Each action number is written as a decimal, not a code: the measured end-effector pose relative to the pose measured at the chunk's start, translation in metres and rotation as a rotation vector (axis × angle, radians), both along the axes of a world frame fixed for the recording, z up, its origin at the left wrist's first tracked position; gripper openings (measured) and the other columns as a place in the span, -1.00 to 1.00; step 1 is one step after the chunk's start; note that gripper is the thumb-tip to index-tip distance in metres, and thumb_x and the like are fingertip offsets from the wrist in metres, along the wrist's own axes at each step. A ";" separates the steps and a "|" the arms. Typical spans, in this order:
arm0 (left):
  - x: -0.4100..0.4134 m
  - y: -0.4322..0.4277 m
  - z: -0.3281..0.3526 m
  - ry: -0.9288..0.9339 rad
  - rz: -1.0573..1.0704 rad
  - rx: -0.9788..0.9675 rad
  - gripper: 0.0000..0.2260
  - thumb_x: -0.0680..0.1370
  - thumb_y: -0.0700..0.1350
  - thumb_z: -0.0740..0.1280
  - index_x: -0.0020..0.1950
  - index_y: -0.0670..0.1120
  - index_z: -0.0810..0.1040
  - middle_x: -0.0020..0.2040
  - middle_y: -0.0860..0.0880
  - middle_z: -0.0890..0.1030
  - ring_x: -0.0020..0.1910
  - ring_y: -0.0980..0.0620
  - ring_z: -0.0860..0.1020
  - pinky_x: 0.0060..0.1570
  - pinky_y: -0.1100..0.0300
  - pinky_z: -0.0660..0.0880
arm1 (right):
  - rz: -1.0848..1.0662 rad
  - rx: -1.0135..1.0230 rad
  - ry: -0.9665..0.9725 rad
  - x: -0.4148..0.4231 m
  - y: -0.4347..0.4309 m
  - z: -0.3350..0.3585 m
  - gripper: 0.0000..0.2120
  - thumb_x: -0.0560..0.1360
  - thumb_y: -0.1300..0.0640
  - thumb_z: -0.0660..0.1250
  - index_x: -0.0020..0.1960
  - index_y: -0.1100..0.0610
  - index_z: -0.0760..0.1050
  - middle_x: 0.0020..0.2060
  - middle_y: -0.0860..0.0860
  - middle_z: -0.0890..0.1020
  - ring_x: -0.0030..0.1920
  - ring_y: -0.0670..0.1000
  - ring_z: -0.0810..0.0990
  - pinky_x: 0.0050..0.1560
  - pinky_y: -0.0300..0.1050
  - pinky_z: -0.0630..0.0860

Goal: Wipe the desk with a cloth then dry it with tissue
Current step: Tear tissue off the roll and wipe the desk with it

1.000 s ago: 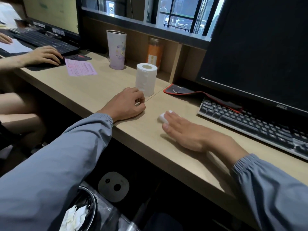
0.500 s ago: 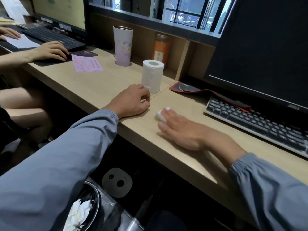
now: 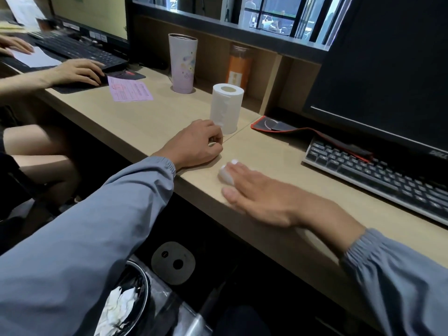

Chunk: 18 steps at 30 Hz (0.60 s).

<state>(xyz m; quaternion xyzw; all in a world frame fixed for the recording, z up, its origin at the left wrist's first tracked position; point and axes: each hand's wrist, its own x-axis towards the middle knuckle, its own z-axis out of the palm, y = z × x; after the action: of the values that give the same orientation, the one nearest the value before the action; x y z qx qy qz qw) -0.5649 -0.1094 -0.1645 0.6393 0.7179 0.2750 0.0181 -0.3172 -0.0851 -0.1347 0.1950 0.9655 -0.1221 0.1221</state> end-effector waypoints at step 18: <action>0.007 -0.005 0.003 0.056 0.049 -0.011 -0.70 0.47 0.18 0.18 -0.04 0.05 0.59 0.01 0.07 0.56 0.08 0.00 0.49 0.15 -0.07 0.54 | -0.105 0.045 -0.015 0.050 -0.020 0.004 -0.26 0.63 -0.38 -0.22 0.65 -0.04 -0.35 0.63 -0.13 -0.32 0.56 -0.26 -0.38 0.56 -0.24 -0.31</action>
<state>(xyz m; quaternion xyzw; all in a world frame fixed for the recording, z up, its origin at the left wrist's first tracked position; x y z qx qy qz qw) -0.5578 -0.1141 -0.1615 0.6286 0.7352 0.2534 -0.0053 -0.2674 -0.1046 -0.1306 0.2491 0.9555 -0.1050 0.1183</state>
